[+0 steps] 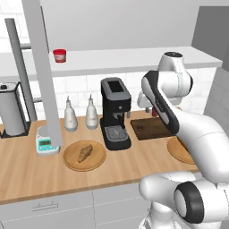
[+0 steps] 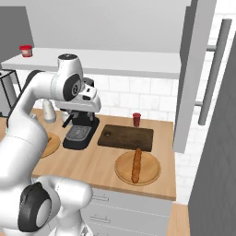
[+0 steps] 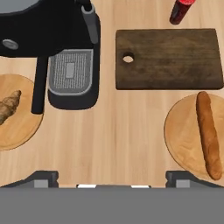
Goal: From the different types of pastries on the counter, select a croissant and place it on the cutting board. Then retrieve a jar of jam from the cabinet and place it alongside the croissant on the cutting board.
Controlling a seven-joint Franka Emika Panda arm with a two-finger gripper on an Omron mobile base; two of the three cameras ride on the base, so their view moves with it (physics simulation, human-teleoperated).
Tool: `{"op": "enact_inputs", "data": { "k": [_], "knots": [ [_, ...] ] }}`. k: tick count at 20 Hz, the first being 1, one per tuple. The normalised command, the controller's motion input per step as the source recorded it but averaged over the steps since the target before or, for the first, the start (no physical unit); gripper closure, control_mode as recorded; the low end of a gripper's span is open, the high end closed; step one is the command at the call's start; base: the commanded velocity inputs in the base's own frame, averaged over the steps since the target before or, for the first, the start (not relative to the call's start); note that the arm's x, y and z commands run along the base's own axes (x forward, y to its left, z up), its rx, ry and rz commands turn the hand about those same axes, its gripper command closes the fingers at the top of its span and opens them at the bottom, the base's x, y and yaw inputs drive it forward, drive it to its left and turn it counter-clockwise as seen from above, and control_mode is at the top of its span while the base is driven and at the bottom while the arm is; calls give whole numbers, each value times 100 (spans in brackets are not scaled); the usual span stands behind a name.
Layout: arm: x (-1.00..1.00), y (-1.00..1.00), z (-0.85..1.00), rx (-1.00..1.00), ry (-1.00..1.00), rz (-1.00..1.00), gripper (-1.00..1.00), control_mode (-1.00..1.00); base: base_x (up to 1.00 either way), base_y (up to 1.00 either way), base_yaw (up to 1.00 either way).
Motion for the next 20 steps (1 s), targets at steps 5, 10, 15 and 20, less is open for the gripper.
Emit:
{"op": "enact_inputs", "data": {
  "k": [5,10,15,20],
  "knots": [
    [2,8,27,0,-3,0,-100,-100,0,0,0],
    [0,12,47,2,-10,0,-100,-100,0,0,0],
    [0,6,60,8,-12,0,-100,-100,0,0,0],
    [0,18,49,4,-12,1,-100,-100,0,0,0]
  ]
}}
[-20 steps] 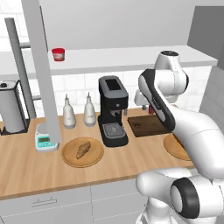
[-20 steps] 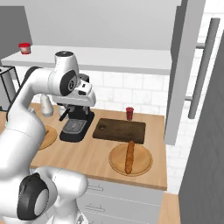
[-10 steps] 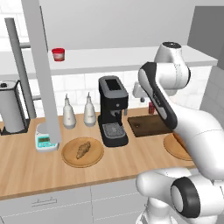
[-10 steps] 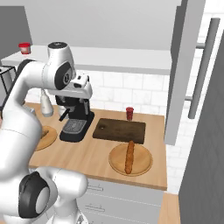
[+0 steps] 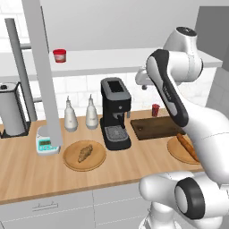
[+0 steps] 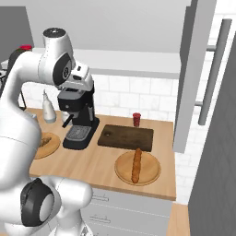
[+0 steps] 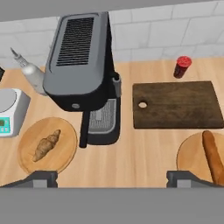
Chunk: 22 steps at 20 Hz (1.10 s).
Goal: From the different types of pastries on the counter, select a croissant and place it on the cutting board. Then retrieve a jar of jam from the cabinet and place it alongside the croissant on the cutting board.
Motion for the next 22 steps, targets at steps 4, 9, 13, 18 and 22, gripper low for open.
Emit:
{"op": "enact_inputs", "data": {
  "k": [4,9,13,18,22],
  "knots": [
    [0,24,6,0,0,8,-100,-100,0,0,0],
    [0,31,15,0,-4,12,-100,-100,0,0,0],
    [0,45,19,0,-13,16,-100,-100,0,0,0],
    [3,47,20,0,-16,15,-100,-100,0,0,0],
    [12,33,13,0,-12,12,-100,-100,0,0,0]
  ]
}}
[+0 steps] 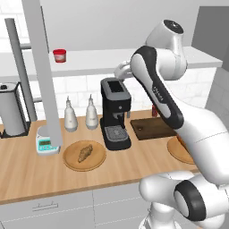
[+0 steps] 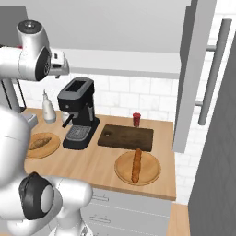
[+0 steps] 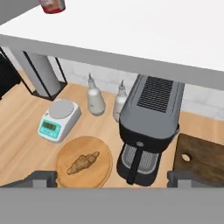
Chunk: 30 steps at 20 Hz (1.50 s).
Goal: From the different types of pastries on the counter, select a croissant and place it on the cutting board. Then retrieve a jar of jam from the cabinet and place it alongside the croissant on the cutting board.
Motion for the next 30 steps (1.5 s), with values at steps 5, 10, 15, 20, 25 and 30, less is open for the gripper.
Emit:
{"op": "enact_inputs", "data": {
  "k": [5,10,15,20,25,30],
  "knots": [
    [2,34,7,0,-9,12,-100,-100,0,0,0],
    [13,48,24,0,-4,10,-100,-100,0,0,0],
    [33,31,32,1,0,5,-100,-100,0,0,0],
    [22,2,13,0,0,0,-100,-100,0,0,0],
    [63,16,0,0,-3,-4,-100,-100,0,0,0],
    [41,13,0,0,-11,-8,-100,-100,0,0,0]
  ]
}}
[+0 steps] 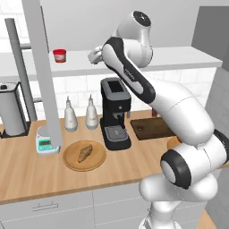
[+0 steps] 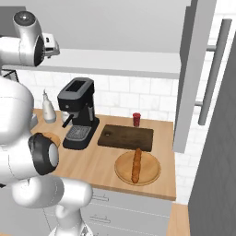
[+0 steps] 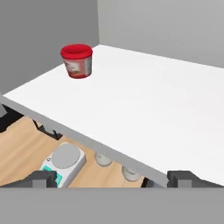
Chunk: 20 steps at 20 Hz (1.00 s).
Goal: From the different types of pastries on the counter, select a croissant and place it on the cutting board. Then retrieve a jar of jam from the cabinet and place it alongside the croissant on the cutting board.
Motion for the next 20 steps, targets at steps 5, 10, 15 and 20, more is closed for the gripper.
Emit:
{"op": "enact_inputs", "data": {
  "k": [5,10,15,20],
  "knots": [
    [0,0,0,0,0,0,-100,-100,0,0,0],
    [17,8,-1,0,-1,0,-100,-100,0,0,0],
    [50,31,0,0,-2,-2,-100,-100,0,0,0],
    [46,26,0,1,0,-4,-100,-100,0,0,0]
  ]
}}
